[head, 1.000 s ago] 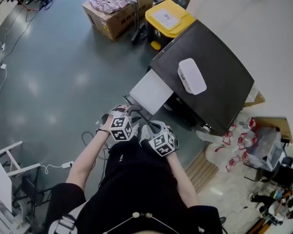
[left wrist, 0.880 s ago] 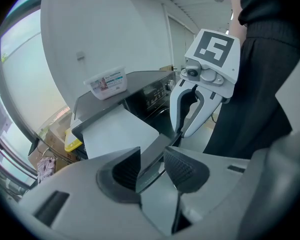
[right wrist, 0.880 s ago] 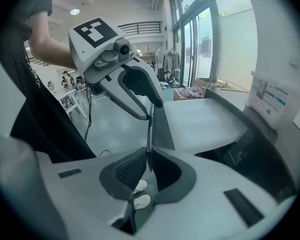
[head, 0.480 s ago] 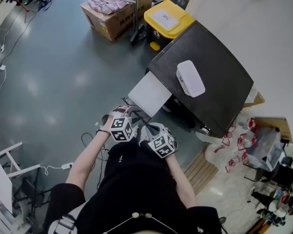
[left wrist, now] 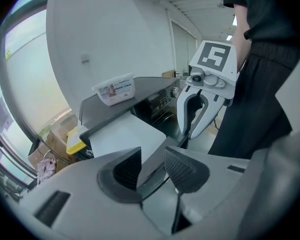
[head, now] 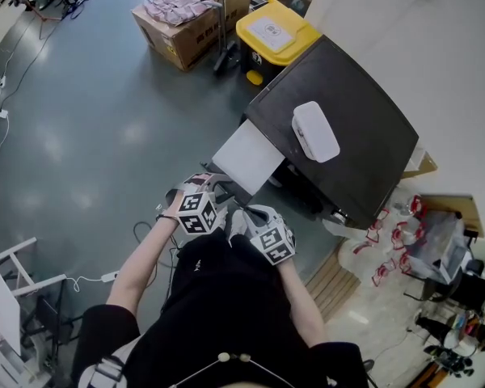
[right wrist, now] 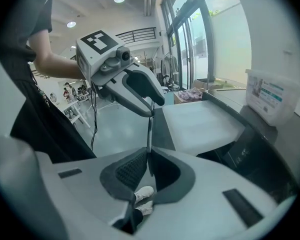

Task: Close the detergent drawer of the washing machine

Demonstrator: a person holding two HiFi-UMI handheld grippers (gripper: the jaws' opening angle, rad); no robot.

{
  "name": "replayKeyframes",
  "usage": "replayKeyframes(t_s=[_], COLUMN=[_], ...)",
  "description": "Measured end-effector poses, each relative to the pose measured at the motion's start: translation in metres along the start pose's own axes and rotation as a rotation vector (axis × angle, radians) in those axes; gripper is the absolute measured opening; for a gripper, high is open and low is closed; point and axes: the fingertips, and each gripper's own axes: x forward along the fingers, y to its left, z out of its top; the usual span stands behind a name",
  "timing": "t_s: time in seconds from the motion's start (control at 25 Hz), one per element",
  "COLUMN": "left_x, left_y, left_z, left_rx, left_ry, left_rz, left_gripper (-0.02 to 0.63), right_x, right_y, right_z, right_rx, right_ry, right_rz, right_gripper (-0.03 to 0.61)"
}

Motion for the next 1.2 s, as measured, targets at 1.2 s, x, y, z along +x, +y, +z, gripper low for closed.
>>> replayKeyframes(t_s=[1.2], left_x=[0.017], left_y=[0.04], left_z=[0.007], left_rx=[-0.185], left_ry=[-0.039], left_rz=[0.069], left_gripper=[0.14], right_x=[-0.011], right_y=[-0.067], right_z=[0.011], right_rx=[0.049], right_ry=[-0.011], right_rz=[-0.112], right_gripper=[0.032])
